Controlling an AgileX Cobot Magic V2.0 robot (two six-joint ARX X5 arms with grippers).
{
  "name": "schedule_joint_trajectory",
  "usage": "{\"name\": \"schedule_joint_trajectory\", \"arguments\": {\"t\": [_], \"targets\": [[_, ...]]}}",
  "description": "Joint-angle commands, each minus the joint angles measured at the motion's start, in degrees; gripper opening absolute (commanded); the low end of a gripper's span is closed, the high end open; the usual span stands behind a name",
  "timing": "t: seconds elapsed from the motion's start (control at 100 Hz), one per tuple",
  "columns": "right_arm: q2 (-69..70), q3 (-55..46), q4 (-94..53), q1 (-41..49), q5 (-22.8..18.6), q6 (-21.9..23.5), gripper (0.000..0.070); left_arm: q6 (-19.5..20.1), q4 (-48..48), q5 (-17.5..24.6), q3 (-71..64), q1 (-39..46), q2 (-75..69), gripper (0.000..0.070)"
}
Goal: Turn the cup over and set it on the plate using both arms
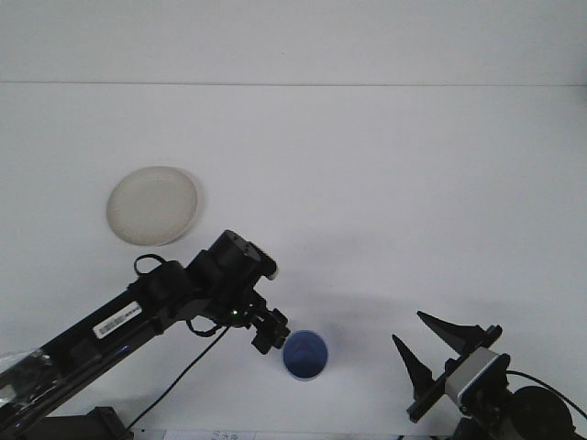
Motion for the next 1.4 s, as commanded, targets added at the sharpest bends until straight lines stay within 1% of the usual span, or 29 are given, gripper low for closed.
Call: {"name": "schedule_joint_trajectory", "arguments": {"t": [0.0, 0.1, 0.21, 0.31, 0.4, 0.42, 0.44, 0.55, 0.58, 0.69, 0.85, 0.92, 1.01, 1.11, 1.22, 1.29, 1.39], "targets": [[0.07, 0.04, 0.59, 0.55, 0.04, 0.11, 0.0376, 0.24, -0.26, -0.22, 1.33, -1.9, 2.84, 0.0393], [0.07, 0.04, 0.59, 0.55, 0.04, 0.13, 0.0376, 0.31, -0.22, -0.83, 1.33, -3.8, 6.4, 0.0393], [0.07, 0.04, 0.59, 0.55, 0.02, 0.13, 0.0376, 0.28, 0.11, -3.26, 1.33, -5.51, 9.66, 0.0393], [0.07, 0.04, 0.59, 0.55, 0.02, 0.13, 0.0376, 0.31, 1.01, -4.61, 1.33, -6.62, 11.96, 0.0392], [0.07, 0.04, 0.59, 0.55, 0.02, 0.13, 0.0375, 0.28, 1.79, -6.05, 1.33, -7.54, 13.33, 0.0361], [0.07, 0.04, 0.61, 0.55, 0.04, 0.13, 0.0376, 0.31, 1.86, -6.34, 1.33, -7.63, 13.53, 0.0338], [0.07, 0.04, 0.59, 0.55, 0.02, 0.13, 0.0376, 0.31, 1.86, -6.49, 1.33, -7.76, 13.68, 0.0298], [0.07, 0.04, 0.59, 0.55, 0.02, 0.13, 0.0376, 0.5, 1.79, -6.54, 1.33, -8.22, 13.9, 0.0], [0.07, 0.04, 0.59, 0.55, 0.02, 0.13, 0.0376, 0.52, 1.79, -6.54, 1.33, -8.33, 13.9, 0.0012], [0.07, 0.04, 0.59, 0.55, 0.02, 0.13, 0.0375, 0.83, 1.44, -6.56, 1.4, -8.48, 13.88, 0.0011], [0.07, 0.04, 0.59, 0.55, 0.02, 0.13, 0.0376, 2.45, 0.42, -6.82, 1.64, -7.82, 12.59, 0.0011], [0.07, 0.04, 0.57, 0.55, 0.02, 0.13, 0.0376, 3.21, -0.37, -8.48, 2.1, -6.73, 10.62, 0.001], [0.07, 0.04, 0.57, 0.55, 0.02, 0.13, 0.0376, 4.98, -2.93, -11.65, 3.76, -3.82, 7.41, 0.0009], [0.07, 0.04, 0.57, 0.55, 0.02, 0.13, 0.0376, 7.3, -7.43, -16.13, 7.65, 1.75, 4.02, 0.0009], [0.07, 0.04, 0.57, 0.55, 0.02, 0.13, 0.0376, 10.08, -11.15, -20.94, 13.33, 10.4, 1.79, 0.0008], [0.07, 0.04, 0.59, 0.55, 0.02, 0.11, 0.0376, 11.58, -12.24, -22.21, 17.29, 17.11, 1.73, 0.0008], [0.07, 0.04, 0.57, 0.55, 0.02, 0.13, 0.0376, 13.38, -10.86, -22.34, 21.35, 27.56, 2.64, 0.0008]]}}
